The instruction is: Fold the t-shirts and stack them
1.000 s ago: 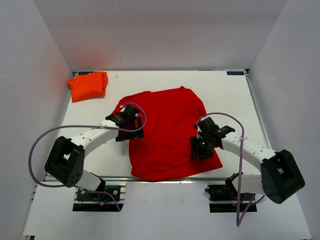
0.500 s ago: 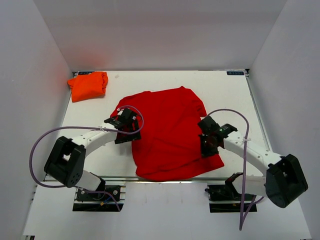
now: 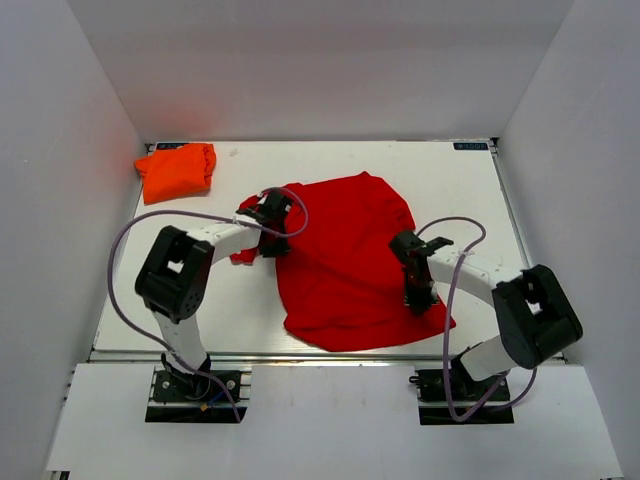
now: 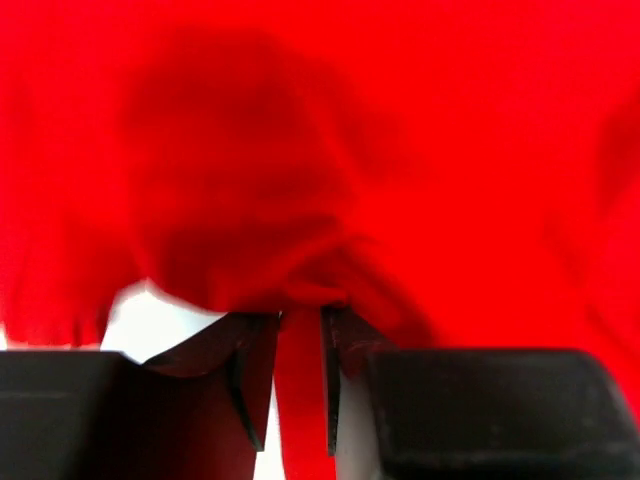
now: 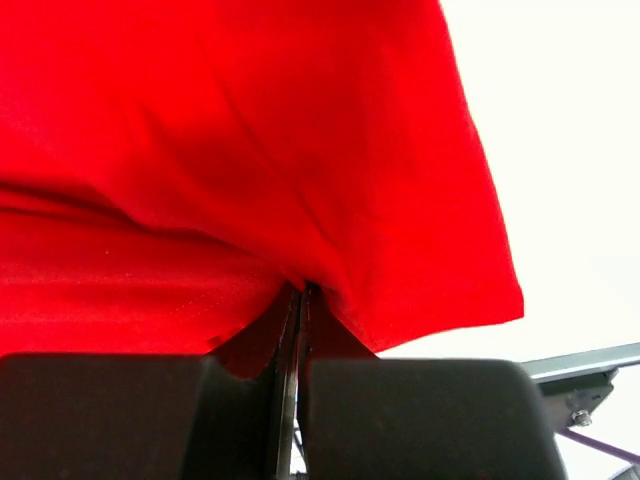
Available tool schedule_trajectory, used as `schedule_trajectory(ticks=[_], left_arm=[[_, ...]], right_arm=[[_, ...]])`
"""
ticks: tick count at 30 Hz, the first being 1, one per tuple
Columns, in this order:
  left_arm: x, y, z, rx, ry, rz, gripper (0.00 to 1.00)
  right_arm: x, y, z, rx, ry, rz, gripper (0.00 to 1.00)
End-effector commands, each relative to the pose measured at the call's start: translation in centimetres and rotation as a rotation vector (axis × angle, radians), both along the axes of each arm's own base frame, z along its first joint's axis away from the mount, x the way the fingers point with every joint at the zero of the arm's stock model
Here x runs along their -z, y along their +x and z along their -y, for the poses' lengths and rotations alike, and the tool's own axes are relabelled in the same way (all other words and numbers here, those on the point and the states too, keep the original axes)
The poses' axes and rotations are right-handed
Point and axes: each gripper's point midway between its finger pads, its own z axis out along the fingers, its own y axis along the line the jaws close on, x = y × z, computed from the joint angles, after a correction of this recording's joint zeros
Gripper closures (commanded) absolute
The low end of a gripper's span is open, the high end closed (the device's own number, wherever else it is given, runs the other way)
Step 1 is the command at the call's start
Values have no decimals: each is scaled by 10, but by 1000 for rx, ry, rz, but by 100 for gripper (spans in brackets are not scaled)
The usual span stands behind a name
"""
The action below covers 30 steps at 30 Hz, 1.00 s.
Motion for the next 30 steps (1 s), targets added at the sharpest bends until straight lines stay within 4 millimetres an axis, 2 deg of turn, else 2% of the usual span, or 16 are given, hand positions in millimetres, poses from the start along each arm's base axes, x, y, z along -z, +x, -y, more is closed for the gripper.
schedule_trajectory(ticks=[1,3,7,8,10,12,13,14,15,17,20,22,23,24,25,30], left_arm=[[19,15,2,13,6,-44,69],[24,21,8,18,-32,-47,69],[17,51,19,43,-40,-18,68],[18,54,17,54,-37,-29,68],[11,64,24,70,-46,-19,68],[8,68,28,89,-58,-7,68],[9,65,32,101,-80,-14,68],[9,67,34,114,-87,-8,68],[7,65,35,118,-97,-5,68],[6,64,37,125,-113,5,68],[7,64,41,136,-136,7,68],[10,62,40,144,-131,7,68],[10,62,40,144,-131,7,68],[12,61,41,149,-140,5,68],[12,61,41,149,-140,5,68],[19,53,38,148,-136,-7,68]], right_arm=[[0,37,7,38,-45,89,100],[8,48,21,81,-97,75,100],[13,77,36,98,-98,90,100],[6,99,35,85,-81,129,100],[-9,119,24,-9,-19,151,98],[-34,135,12,-77,32,215,88],[-45,135,-16,-157,164,223,79],[-52,134,-22,-264,193,234,74],[-76,129,-40,-327,299,295,69],[-92,124,-63,-445,394,347,57],[-124,97,-106,-640,563,418,47],[-124,90,-122,-755,594,430,45],[-125,77,-147,-848,664,418,42],[-127,75,-155,-899,673,422,34],[-116,77,-165,-919,676,385,33],[-102,53,-227,-1146,786,309,33]])
